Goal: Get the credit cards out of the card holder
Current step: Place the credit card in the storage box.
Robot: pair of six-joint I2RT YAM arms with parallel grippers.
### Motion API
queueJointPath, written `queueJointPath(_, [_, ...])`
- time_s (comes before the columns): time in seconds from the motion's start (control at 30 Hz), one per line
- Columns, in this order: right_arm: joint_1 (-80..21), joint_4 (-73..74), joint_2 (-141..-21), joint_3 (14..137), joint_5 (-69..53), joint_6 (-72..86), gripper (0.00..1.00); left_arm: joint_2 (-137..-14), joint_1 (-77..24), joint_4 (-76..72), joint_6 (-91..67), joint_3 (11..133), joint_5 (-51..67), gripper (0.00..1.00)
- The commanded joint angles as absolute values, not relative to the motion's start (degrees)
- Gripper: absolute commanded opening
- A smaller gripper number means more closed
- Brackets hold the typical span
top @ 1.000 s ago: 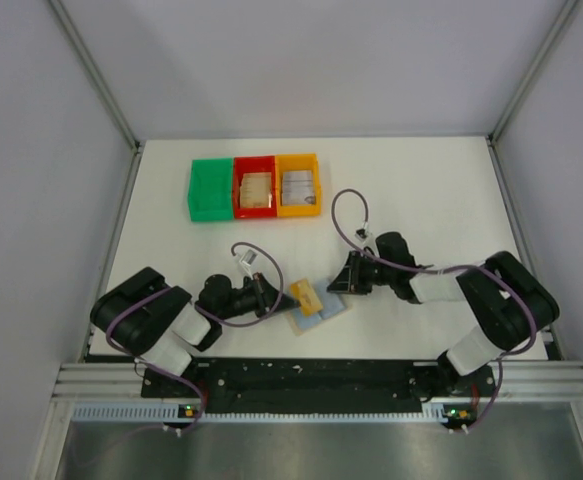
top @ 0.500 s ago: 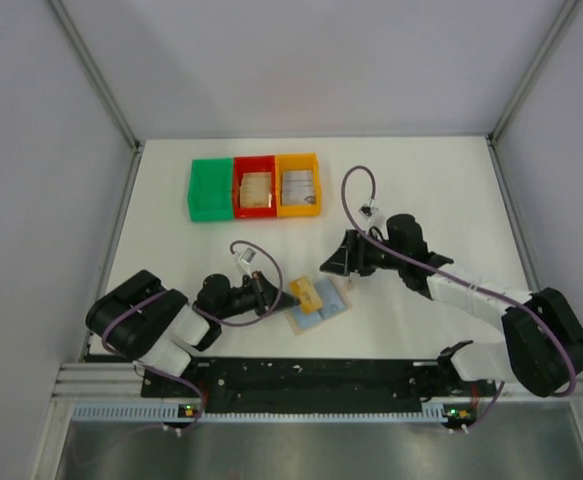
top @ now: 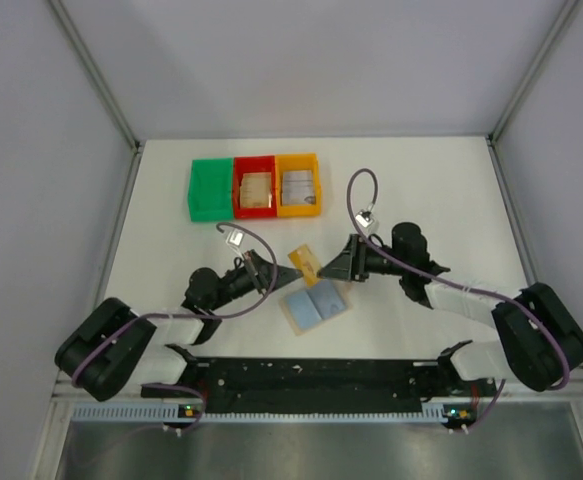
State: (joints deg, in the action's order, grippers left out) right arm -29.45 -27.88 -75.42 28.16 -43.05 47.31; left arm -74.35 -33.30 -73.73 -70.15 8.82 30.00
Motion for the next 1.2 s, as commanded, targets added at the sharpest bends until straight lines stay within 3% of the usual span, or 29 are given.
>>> queueJointPath(0.0, [-29.18,-42.08,-76.29,26.81,-47.37,53.69,0.59,-71.98,-33.13,-80.86,-69.52,10.90,28.48,0.00])
queueJointPath(0.33, [-29.18,-51.68,-77.08,26.19,-49.22,59.06,0.27,-70.84,-33.14,-79.89,-69.43,11.25,28.56,0.00])
queueJointPath(0.43, [-29.18,-52.29,-76.99,26.28,-49.66,59.33,0.01,-70.58,-33.31,-79.54,-69.17,11.16,28.83,0.00])
queueJointPath(0.47, [-29.18,-52.29,-76.82,26.45,-49.66,59.33,0.00,-70.49,-33.31,-79.28,-68.91,11.08,28.92,0.00])
queueJointPath(0.53, [-29.18,-51.95,-76.47,26.72,-49.92,58.98,0.00,-70.05,-33.14,-78.40,-68.12,10.99,29.27,0.10])
queueJointPath(0.67, [-29.18,-42.05,-73.84,29.17,-50.19,53.11,0.00,-66.98,-32.52,-71.66,-61.72,11.51,31.55,0.60])
queueJointPath(0.73, [-29.18,-29.17,-72.08,31.89,-49.84,46.01,0.00,-62.34,-31.03,-62.98,-55.76,12.04,32.42,0.81])
queueJointPath(0.77, [-29.18,-23.26,-70.94,34.08,-49.49,42.05,0.00,-59.53,-29.46,-56.49,-53.29,13.00,33.30,0.87])
queueJointPath(0.97, [-29.18,6.56,-68.82,44.63,-50.44,21.22,0.00,-49.92,-24.87,-12.38,-23.78,30.72,40.78,0.96])
queueJointPath(1.17, [-29.27,18.35,-68.38,51.49,-54.31,12.05,0.00,-57.90,-24.87,14.56,-2.32,49.72,49.90,0.97])
